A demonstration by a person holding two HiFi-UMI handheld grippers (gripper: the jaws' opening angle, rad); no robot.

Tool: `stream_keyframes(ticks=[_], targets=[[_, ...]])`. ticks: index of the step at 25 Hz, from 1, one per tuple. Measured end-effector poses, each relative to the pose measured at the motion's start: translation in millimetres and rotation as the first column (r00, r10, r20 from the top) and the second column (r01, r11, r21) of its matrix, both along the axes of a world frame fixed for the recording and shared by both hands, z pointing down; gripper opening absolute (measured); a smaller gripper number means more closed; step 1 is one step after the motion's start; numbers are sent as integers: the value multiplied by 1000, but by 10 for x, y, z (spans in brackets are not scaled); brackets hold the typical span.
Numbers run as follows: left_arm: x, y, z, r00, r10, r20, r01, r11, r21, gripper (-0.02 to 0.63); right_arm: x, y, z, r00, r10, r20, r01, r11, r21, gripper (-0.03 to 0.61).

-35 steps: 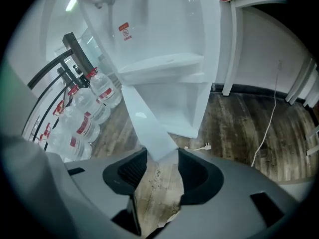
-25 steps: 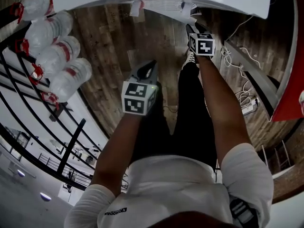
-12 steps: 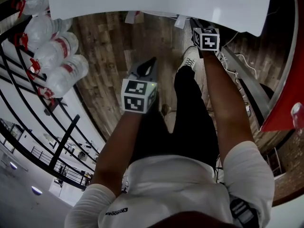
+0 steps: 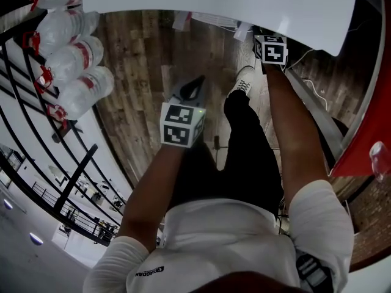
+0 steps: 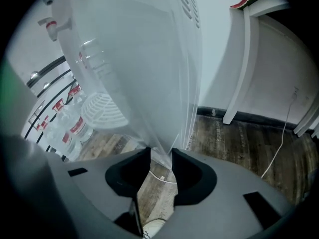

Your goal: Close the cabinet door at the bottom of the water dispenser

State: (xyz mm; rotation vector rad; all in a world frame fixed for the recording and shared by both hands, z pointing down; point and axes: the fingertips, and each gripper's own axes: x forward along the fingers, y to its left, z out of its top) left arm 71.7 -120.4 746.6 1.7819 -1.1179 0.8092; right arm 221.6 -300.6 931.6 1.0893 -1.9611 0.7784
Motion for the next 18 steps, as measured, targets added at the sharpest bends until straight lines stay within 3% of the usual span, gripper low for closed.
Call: stream_keyframes(ticks=[12,18], targets=[[-145,-50,-241,1000,-11,-14,11,999,44,-3,34,327,-240,998,-34,-47,33,999,-15,144],[-345,-61,-584,1000,3,-31,-1,998,59,-3,-115,574,-795,1000,3,-26,-3,1000,-14,62]])
